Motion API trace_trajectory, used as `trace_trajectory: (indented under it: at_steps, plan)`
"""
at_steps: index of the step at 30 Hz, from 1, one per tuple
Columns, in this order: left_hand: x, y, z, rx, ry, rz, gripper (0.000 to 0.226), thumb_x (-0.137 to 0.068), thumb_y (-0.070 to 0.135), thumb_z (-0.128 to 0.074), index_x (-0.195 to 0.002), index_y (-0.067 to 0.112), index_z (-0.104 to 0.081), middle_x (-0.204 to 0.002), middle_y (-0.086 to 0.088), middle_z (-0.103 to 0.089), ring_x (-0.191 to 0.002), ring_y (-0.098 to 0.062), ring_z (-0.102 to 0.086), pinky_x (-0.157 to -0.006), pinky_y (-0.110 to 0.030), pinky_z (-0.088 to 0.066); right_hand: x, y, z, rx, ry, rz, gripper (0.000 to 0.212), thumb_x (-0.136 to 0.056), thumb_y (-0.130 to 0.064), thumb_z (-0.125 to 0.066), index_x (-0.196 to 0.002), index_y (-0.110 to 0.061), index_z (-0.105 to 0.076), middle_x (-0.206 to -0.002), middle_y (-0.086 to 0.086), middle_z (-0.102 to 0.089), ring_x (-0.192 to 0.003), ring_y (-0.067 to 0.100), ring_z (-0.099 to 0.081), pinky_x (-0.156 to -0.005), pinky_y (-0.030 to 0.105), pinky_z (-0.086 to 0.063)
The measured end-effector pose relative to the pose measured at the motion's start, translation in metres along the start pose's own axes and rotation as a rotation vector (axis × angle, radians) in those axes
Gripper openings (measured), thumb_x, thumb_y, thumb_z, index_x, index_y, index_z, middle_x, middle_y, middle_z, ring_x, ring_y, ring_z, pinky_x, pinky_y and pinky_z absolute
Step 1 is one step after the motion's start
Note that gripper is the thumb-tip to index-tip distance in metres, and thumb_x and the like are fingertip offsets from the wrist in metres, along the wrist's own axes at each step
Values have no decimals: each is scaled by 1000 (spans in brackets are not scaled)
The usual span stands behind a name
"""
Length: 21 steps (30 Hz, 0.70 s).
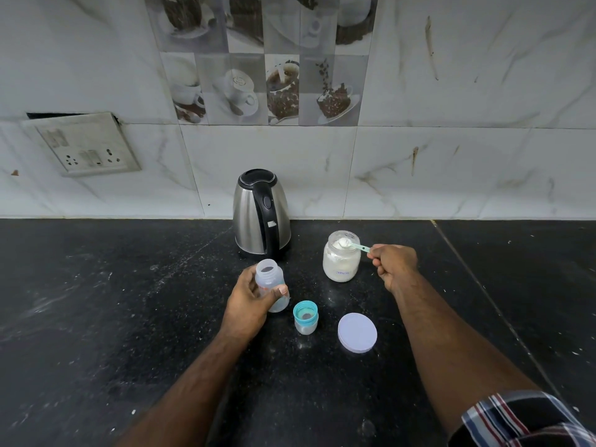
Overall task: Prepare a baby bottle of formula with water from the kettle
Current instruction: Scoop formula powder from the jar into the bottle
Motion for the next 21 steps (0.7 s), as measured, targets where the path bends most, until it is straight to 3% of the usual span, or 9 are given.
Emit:
trace_trajectory:
  at_steps: [11,17,21]
  plan:
    - [3,0,2,-10,-4,7,67,-80,28,-87,-138,29,-53,-133,9,-66,-124,-12,-63,-113,-47,-49,0,5,2,-12,-2,-39,13,-86,7,-68,-84,-4,-74,-76,14,-69,-48,9,-46,-38,17,-34]
    - [4,3,2,-8,-11,-3,70,-79,29,-88,-140,26,-53,-132,10,-67,-123,-11,-64,-112,-46,-50,6,3,0,-99,-28,-49,14,-84,10,-68,-88,-2,-75,-67,10,-68,-40,5,-50,-35,14,-36]
    - [5,7,0,-2,-21,-30,62,-81,24,-88,-133,31,-56,-129,11,-68,-119,-8,-65,-109,-40,-51,16,-4,-3,-139,-64,-35,15,-83,11,-69,-88,-1,-74,-66,10,-67,-40,5,-51,-36,14,-36]
Point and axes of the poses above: each hand's wrist, its own x-axis away from the middle knuckle, its own z-axis out of the back of the hand, y = z × x, the point moved 10 cm from there along -x, towards the middle knuckle
